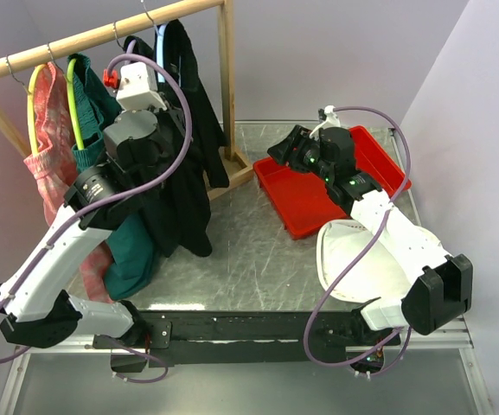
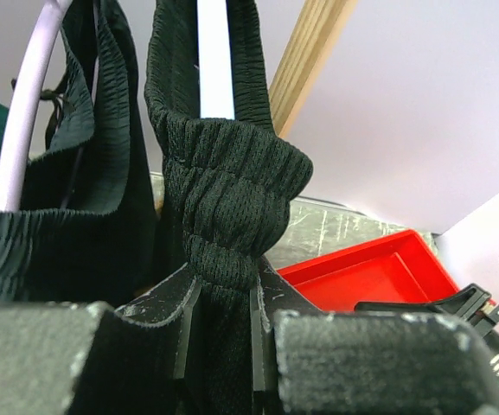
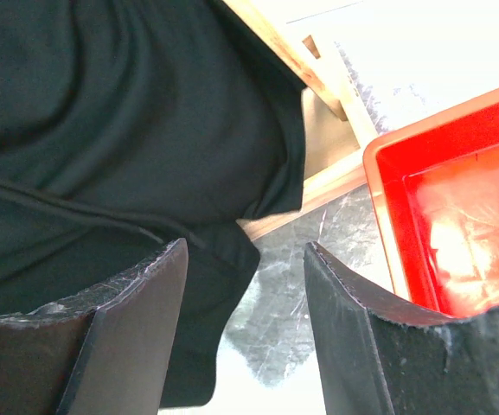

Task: Place the shorts on the hanger

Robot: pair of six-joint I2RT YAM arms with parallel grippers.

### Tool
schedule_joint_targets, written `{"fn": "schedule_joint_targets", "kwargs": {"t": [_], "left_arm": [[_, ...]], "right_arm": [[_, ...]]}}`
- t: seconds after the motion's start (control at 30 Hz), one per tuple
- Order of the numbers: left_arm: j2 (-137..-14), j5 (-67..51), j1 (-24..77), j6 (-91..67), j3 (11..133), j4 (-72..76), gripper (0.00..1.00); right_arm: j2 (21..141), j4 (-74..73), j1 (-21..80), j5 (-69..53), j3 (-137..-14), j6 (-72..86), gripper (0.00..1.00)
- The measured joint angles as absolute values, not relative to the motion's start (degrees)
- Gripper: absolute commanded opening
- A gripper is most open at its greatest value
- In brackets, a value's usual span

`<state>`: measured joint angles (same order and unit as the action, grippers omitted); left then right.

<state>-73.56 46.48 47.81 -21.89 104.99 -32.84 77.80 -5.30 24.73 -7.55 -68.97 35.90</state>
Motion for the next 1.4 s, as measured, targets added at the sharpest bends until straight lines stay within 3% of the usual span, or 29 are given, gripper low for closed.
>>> {"fn": "schedule_joint_targets", "kwargs": {"t": [0.9,1.0,1.03,1.1,1.17,1.23,1.33,1.4], "left_arm": [[-79.2,33.9,38.3,-19.7,106.0,-34.5,0.04],[-78.9,33.2,37.9,-20.9,105.4,-35.0,0.24],[-78.8,33.0,37.9,-21.5,105.4,-35.4,0.37],[-78.5,32.4,37.8,-22.1,105.3,-35.9,0.39],[-77.9,31.6,37.9,-22.8,105.3,-35.9,0.52],[-76.7,31.0,37.9,-23.6,105.3,-36.0,0.76],[-75.2,29.9,37.9,-24.7,106.4,-37.7,0.87],[-74.8,29.0,37.9,-25.1,107.9,-39.2,0.90]], "right_arm": [[77.6,-4.4,24.9,-9.8,-68.6,34.9,0.64],[77.4,-4.3,24.9,-9.9,-68.0,34.8,0.65],[77.3,-4.3,24.9,-10.0,-68.0,34.8,0.65],[77.1,-4.3,24.9,-10.0,-67.9,34.6,0.66],[76.7,-4.3,24.9,-10.1,-67.9,34.4,0.68],[76.3,-4.3,24.9,-10.2,-67.9,34.2,0.68],[75.8,-4.5,24.9,-10.5,-67.9,33.8,0.71],[75.4,-4.8,24.9,-10.6,-67.9,33.6,0.73]]}}
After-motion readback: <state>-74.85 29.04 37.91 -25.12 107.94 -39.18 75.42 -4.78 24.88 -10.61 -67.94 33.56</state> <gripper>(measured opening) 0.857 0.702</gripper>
